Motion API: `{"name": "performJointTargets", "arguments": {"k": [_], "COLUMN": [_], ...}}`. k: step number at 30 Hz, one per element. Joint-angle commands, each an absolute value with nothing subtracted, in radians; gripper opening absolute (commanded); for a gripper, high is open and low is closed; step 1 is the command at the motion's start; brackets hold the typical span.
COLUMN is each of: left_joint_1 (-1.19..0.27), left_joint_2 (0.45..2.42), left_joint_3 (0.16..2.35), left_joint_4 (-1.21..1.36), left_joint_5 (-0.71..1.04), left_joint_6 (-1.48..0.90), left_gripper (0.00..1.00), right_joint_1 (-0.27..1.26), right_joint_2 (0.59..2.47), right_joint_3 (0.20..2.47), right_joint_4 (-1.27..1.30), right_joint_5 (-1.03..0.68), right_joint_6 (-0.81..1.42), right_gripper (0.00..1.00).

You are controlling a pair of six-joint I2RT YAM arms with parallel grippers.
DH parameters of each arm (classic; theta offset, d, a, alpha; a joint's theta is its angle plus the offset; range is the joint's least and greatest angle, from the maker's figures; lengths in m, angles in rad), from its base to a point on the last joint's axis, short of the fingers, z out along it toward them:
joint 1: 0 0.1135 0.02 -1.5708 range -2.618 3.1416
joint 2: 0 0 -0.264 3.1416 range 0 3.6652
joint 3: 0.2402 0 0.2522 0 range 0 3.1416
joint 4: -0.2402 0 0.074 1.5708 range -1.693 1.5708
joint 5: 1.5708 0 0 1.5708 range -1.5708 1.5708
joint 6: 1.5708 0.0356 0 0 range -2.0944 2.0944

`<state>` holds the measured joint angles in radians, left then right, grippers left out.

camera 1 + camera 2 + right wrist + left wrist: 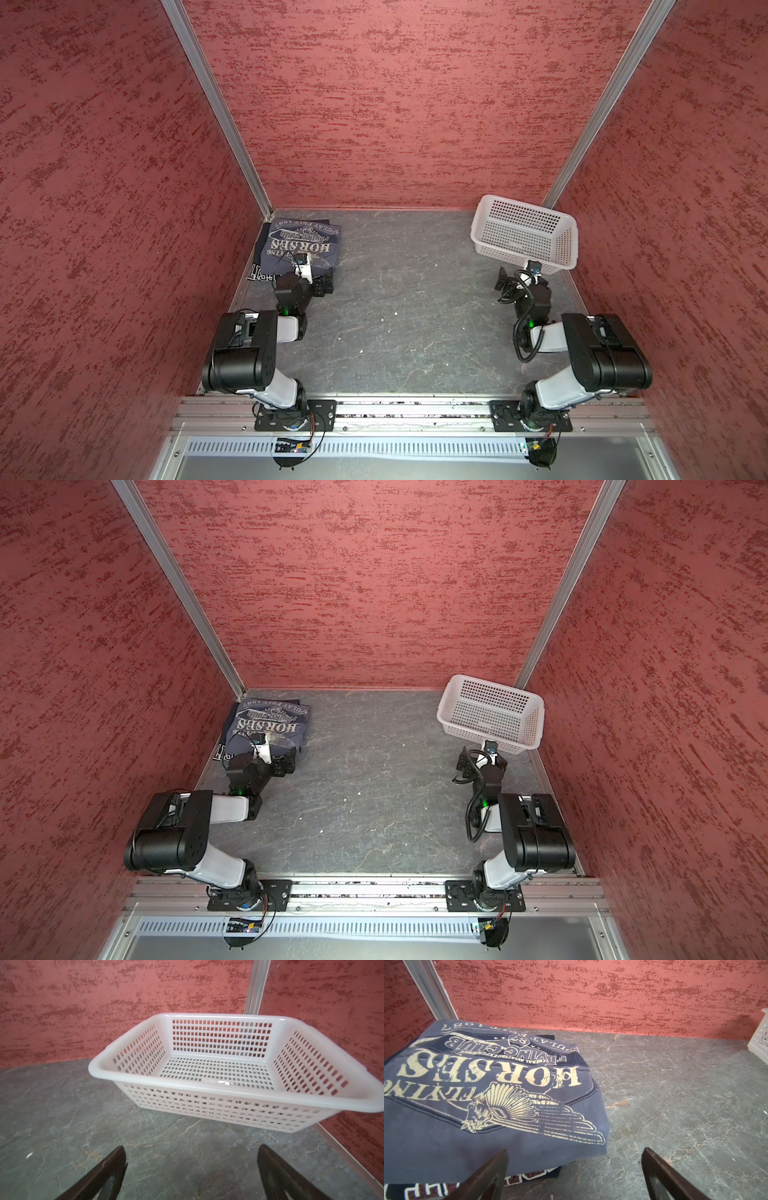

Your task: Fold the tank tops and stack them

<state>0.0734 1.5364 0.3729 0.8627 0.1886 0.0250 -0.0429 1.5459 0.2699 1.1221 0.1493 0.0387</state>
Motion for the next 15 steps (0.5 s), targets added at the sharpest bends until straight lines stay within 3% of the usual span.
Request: {"name": "performJointTargets", "arguments": {"k": [1, 6, 15], "left_joint_1": [0.063, 0.062, 0.061], "left_joint_2": [1.534, 1.534, 1.534], "left_joint_3": [0.381, 0.38, 0.381], "left_joint_4": [0.886, 0.887, 0.887], "left_joint_5": [0.141, 0.141, 0.14], "left_joint_6": [0.006, 0.006, 0.005], "left_gripper": [1.0, 1.0, 1.0], "right_joint_1": [-0.041, -0.039, -0.037], "right_joint_2": [1.547, 1.549, 1.549], "right_joint_3": [0.257, 0.277, 0.26], "right_joint_4": [1.203, 1.17, 1.2], "right_joint_5": [0.216, 0.111, 0.126], "right_joint_6": [0.073, 0.028, 0.033], "right_gripper": [0.99, 0.99, 0.99]}}
